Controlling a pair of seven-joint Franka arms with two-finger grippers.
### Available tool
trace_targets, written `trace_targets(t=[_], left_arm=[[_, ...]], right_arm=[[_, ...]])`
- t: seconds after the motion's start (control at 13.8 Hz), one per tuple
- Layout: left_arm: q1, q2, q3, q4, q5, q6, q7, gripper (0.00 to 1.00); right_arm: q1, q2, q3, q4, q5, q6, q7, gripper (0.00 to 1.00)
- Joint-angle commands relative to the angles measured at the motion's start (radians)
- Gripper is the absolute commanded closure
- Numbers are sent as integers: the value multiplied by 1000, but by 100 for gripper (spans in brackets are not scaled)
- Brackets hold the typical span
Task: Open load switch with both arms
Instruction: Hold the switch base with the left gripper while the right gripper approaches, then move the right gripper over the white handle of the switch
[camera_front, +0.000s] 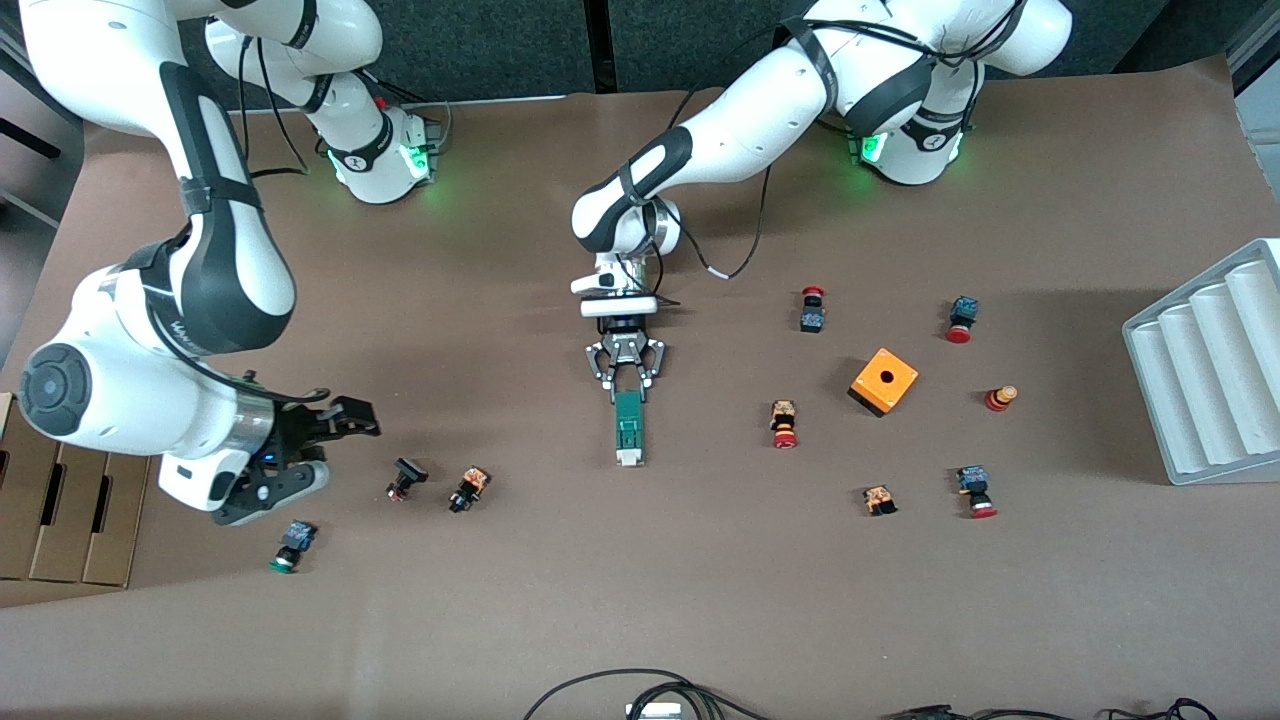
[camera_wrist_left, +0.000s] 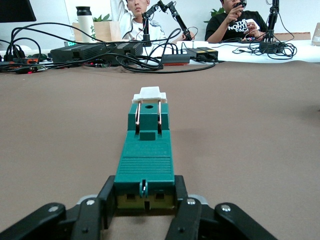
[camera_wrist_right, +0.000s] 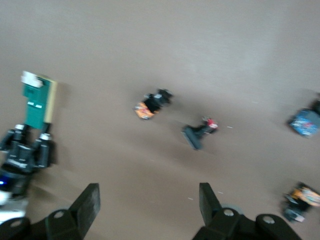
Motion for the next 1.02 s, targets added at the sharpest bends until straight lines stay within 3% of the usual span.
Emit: trace_targets(t=[0.0,0.15,0.51,0.94], left_arm=[[-6,25,7,34,10,25,19,59],[-6,26,7,34,10,25,21,58],[-4,26,7,34,10,25,24,58],[-4,26,7,36,11,25,25,58]], right_arm=[[16,-24,-6,81,50,-25,11,18],[20,4,-3,122,54,-110,-44,10],[137,94,-8,120,36,-2,-83,10],[167,183,-6,122,-15,86,-265,9]])
